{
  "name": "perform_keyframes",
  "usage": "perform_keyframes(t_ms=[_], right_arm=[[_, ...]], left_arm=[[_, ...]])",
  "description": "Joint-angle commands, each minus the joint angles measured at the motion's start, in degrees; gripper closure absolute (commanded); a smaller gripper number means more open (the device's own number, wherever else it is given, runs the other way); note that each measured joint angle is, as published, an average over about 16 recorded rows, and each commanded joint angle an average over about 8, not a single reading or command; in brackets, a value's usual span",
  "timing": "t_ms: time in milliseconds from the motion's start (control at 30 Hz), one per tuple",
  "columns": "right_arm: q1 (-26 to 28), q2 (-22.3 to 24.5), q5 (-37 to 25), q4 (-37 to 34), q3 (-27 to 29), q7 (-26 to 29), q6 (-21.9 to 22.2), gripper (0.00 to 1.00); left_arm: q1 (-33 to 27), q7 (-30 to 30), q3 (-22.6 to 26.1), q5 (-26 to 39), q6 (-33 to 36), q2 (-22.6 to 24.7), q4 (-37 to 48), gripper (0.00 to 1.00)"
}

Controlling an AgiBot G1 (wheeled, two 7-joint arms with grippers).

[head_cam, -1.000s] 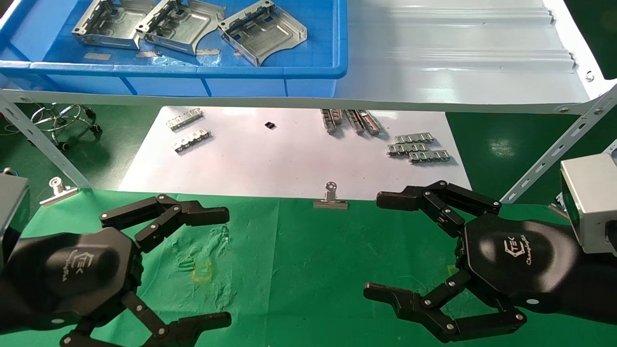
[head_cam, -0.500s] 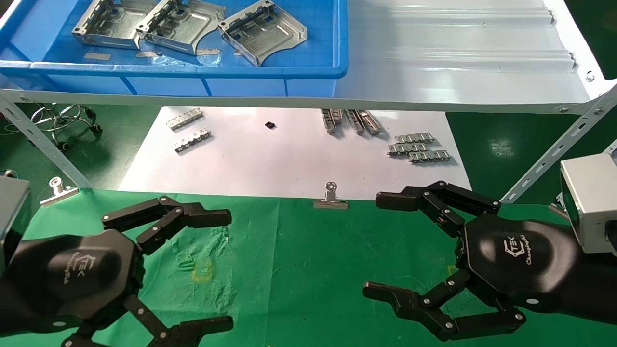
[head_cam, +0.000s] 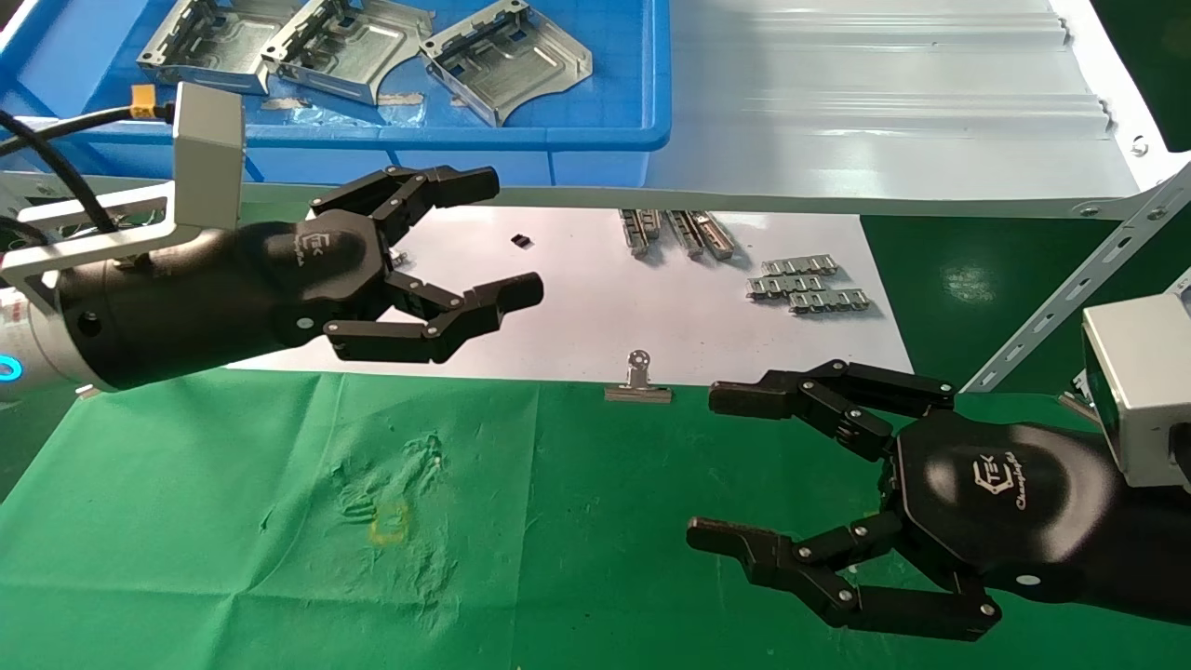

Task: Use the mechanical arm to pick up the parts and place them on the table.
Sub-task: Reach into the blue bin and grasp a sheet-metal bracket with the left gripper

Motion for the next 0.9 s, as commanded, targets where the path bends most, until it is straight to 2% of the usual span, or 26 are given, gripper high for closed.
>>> perform_keyframes(t_ms=[33, 200, 433, 767, 900], right_arm=[[0.0, 0.0, 0.0, 0.0, 0.0, 0.0, 0.0, 1.0], [0.0, 0.0, 0.0, 0.0, 0.0, 0.0, 0.0, 1.0], [0.0, 0.0, 0.0, 0.0, 0.0, 0.0, 0.0, 1.0], [0.0, 0.0, 0.0, 0.0, 0.0, 0.0, 0.0, 1.0], [0.0, 0.0, 0.0, 0.0, 0.0, 0.0, 0.0, 1.0]], left_arm=[[-1.6, 1.4, 0.2, 0.2, 1.1, 1.2, 2.7, 0.0], [-4.4, 2.4, -0.2, -0.5, 2.2, 2.1, 7.0, 0.0], [-10.2, 3.9, -0.1, 1.1, -1.3, 4.5, 12.3, 0.0], [-20.8, 8.8, 2.8, 8.2, -12.2, 10.3, 23.6, 0.0], [-25.3, 11.2, 3.8, 10.8, -18.8, 13.2, 29.2, 0.0]])
